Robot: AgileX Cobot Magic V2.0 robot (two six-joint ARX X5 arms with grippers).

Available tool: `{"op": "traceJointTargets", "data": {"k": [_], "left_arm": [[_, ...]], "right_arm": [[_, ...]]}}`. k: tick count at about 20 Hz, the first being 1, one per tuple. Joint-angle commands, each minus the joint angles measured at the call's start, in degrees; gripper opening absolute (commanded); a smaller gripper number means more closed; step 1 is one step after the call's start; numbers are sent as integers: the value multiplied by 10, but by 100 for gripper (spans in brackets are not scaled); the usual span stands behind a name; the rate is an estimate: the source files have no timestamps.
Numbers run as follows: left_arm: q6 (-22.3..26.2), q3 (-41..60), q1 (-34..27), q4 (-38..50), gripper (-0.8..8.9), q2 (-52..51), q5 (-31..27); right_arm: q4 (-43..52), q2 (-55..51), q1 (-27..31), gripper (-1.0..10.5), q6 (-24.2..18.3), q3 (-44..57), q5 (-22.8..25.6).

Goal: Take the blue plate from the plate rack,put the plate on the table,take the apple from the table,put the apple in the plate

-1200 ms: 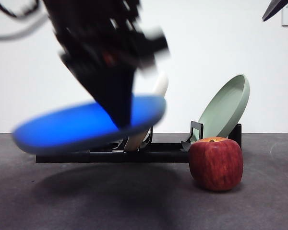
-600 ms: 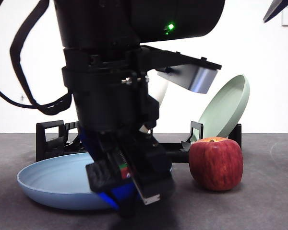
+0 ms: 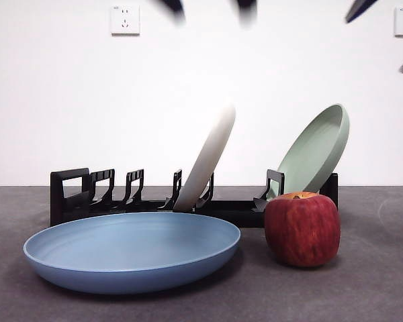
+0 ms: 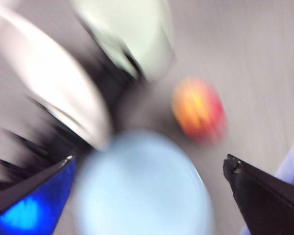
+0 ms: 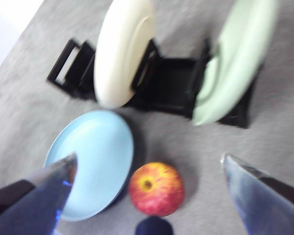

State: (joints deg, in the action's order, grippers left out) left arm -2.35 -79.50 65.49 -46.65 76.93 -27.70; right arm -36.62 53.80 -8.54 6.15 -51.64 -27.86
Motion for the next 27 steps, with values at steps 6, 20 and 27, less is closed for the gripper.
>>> {"op": "traceJointTargets", "data": {"k": [6,20,27], "left_arm": [[70,-186,-64,-13,503,-104,-130],[70,-212,-90,-74,503,-142,-142],[69,-212,-90,-93,503,-142,-142]], "right_arm": [[-9,72,-165,514,-34,-9,158],[-32,390,-280,514,-67,-81,280],[-26,421,-280,239,-41,-81,278]]}}
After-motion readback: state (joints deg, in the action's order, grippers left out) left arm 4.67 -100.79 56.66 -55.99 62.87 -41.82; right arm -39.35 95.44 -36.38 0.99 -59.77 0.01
